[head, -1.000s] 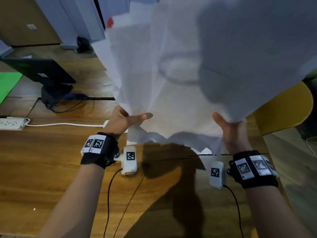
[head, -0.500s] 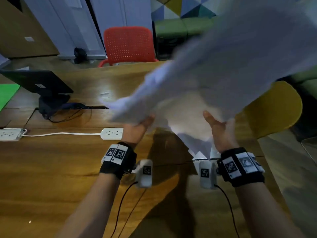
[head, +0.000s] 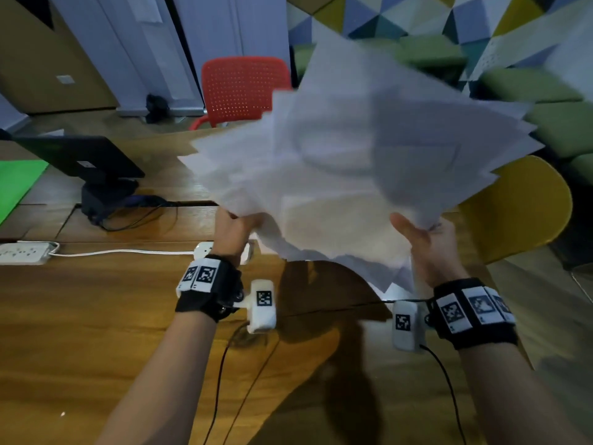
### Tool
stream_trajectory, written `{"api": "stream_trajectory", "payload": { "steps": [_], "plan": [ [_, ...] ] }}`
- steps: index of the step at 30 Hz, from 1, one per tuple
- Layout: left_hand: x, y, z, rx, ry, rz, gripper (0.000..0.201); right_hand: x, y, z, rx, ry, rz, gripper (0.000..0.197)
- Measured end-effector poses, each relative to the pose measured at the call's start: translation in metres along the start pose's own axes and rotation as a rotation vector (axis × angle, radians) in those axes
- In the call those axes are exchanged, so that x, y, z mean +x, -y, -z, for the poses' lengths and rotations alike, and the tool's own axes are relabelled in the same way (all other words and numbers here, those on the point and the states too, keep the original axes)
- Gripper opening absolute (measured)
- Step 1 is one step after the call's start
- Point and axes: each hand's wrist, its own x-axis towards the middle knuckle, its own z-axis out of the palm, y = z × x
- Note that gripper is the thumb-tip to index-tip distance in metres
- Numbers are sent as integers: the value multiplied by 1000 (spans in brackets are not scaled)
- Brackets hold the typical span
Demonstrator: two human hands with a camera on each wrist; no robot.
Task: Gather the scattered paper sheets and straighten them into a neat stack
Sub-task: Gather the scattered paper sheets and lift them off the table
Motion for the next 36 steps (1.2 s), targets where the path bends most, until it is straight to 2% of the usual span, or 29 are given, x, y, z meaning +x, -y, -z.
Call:
{"api": "stream_trajectory", "payload": {
  "steps": [1, 3, 4, 6, 7, 8, 10, 13, 15, 17, 19, 22, 26, 29, 31, 34, 36],
  "plan": [
    [1, 1, 2, 58, 11, 15, 10, 1, -3, 2, 33, 18, -26, 23],
    [3, 5, -4, 242, 59, 16, 26, 4, -9, 2, 41, 50, -69, 28],
    [3, 4, -9, 288, 101, -11, 27, 4, -10, -1, 18, 57, -74, 30],
    [5, 1, -20, 376, 131, -79, 22, 5, -12, -7, 18, 29, -73, 24],
    [7, 2, -24, 390, 105, -99, 19, 5, -11, -9, 32, 4, -69, 19],
    [9, 2, -27, 320, 80, -102, 16, 4, -10, -10, 35, -23, -54, 17],
    [7, -3, -31, 59, 11, -15, 36, 4, -9, -11, 31, -53, -1, 17],
    [-1, -15, -27, -186, 94, 9, 36, 4, -7, -9, 58, -115, 31, 14],
    [-2, -14, -17, -220, 258, -22, 47, 4, -5, -4, 82, -144, 38, 17],
    [-2, -5, -3, -143, 363, -8, 75, 4, -3, 1, 103, -149, 39, 14],
    [-1, 7, 6, 21, 369, 62, 105, 2, 1, 4, 122, -144, 29, 12],
    [0, 22, 5, 182, 314, 110, 116, 2, 6, 2, 78, -75, 24, 18],
    [7, 28, 5, 278, 226, 185, 106, 2, 5, 3, 48, -3, 28, 19],
    [7, 28, 12, 349, 328, 269, 87, -2, 1, 9, 11, 54, 8, 20],
    [5, 29, 8, 355, 383, 246, 74, -5, -3, 8, 16, 68, -2, 22],
    [1, 34, -7, 323, 231, 134, 59, -2, -15, 4, 155, 51, -58, 34],
    [-2, 38, -12, 206, 113, 149, 42, 0, -27, 5, 179, 61, -168, 45]
  ]
}}
